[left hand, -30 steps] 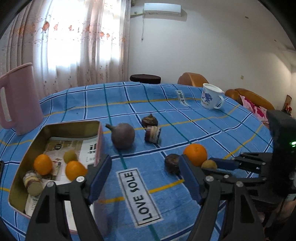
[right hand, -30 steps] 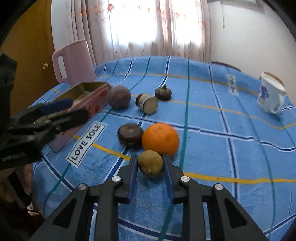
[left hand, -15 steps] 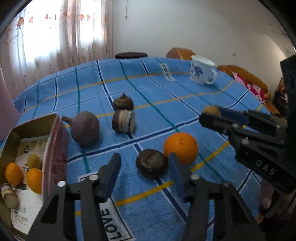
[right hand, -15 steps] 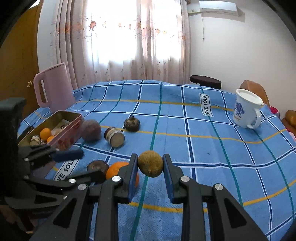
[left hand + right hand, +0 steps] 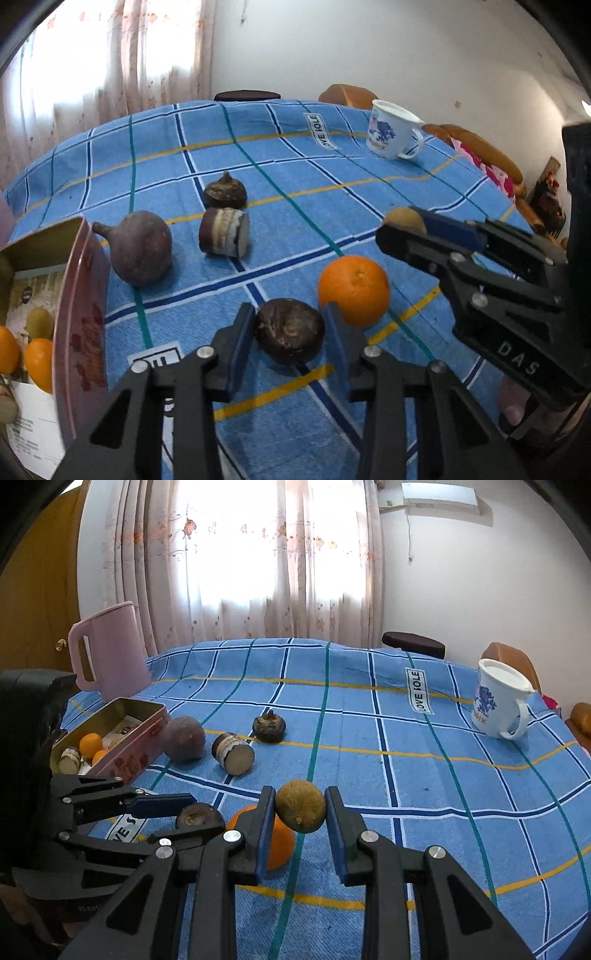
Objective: Organize fruits
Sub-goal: 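Grasp the dark mangosteen with the left gripper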
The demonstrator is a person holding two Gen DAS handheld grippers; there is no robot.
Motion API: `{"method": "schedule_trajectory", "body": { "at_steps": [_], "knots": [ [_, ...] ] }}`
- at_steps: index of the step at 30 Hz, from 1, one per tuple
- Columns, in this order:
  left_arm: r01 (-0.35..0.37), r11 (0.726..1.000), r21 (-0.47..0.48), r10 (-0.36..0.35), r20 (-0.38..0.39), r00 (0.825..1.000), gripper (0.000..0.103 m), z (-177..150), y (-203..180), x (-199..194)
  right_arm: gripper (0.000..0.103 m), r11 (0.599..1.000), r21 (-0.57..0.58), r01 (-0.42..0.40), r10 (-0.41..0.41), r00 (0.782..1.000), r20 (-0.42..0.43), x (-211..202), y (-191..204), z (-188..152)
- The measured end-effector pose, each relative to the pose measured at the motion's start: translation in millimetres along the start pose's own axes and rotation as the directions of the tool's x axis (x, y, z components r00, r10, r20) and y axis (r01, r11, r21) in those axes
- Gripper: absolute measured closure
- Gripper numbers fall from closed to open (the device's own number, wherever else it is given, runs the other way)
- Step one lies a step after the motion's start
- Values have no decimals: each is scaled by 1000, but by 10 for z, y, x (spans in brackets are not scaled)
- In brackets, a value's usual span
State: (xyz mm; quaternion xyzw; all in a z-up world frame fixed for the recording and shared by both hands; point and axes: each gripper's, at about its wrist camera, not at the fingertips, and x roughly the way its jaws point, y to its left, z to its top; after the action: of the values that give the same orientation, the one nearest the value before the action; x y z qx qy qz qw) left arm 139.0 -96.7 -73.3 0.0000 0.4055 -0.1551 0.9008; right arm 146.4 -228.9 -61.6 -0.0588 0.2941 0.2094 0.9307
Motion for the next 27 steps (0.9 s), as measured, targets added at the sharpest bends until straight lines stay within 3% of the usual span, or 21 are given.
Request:
{"method": "schedule_trajectory", "body": {
  "at_steps": [4,10,18,27],
  "knots": [
    [-5,1000,6,5,8,1000,63,-12,-3,-29,75,1000,11,-5,5,1000,15,-26,-26,-1],
    [-27,1000,-5,27,82,996,63,-29,22,-172,75,1000,9,-30,29,997,67,-124,-18,-8],
    [-93,996,-13,94,191,977,63,-45,20,-372,75,998,-2,-64,64,991,117,-218,-1,-13],
    [-128,991,-27,131,255,958,63,-74,20,-486,75,997,-7,-77,77,985,155,-290,-4,-31]
  ]
}}
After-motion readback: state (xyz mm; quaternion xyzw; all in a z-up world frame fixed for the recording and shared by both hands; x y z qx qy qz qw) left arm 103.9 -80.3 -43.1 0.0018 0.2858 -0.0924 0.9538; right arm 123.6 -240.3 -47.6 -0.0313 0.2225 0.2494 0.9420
